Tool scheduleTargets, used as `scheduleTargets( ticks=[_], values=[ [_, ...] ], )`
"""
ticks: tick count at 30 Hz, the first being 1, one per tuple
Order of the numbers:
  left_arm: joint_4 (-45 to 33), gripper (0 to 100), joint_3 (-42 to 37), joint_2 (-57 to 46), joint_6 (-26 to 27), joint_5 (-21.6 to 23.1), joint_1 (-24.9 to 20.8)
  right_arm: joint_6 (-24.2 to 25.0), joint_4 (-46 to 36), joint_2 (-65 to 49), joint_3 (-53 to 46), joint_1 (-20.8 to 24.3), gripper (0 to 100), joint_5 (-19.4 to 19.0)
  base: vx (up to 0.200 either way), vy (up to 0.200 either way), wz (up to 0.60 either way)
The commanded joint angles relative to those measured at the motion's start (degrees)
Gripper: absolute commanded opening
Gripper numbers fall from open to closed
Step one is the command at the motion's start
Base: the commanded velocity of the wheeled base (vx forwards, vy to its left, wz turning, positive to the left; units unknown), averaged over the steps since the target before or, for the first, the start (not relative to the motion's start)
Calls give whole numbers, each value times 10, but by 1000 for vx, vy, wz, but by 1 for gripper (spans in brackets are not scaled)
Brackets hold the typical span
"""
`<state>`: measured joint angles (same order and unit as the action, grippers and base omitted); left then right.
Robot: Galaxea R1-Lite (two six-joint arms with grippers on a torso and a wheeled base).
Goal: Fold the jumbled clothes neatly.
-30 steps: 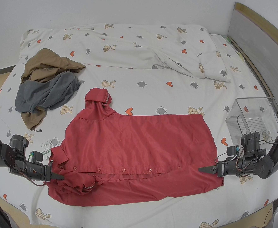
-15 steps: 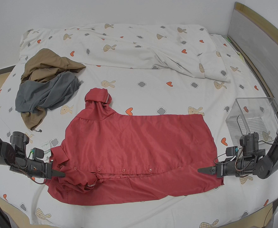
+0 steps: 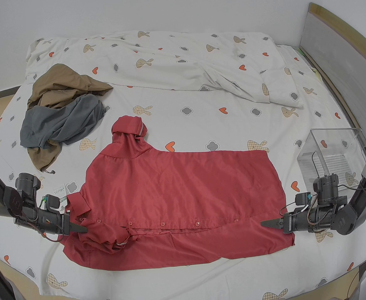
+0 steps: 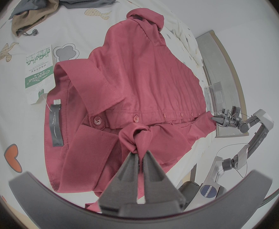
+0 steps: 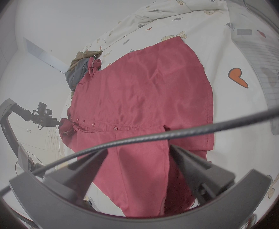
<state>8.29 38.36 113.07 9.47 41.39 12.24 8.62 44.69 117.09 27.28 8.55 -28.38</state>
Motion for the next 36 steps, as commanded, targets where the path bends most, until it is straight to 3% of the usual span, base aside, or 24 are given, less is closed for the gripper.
scheduleTargets(
  ticks=[1,35,36],
  values=[
    [0,0,4,5,-3,0,1,0,-1,-1,-6,-3,0,0,0,0,0],
    [1,0,44,22,-40,-1,-12,-4,0,-27,-16,-49,0,6,0,0,0],
    [1,100,44,21,-40,0,-12,-4,0,-27,-15,-48,100,6,0,0,0]
  ],
)
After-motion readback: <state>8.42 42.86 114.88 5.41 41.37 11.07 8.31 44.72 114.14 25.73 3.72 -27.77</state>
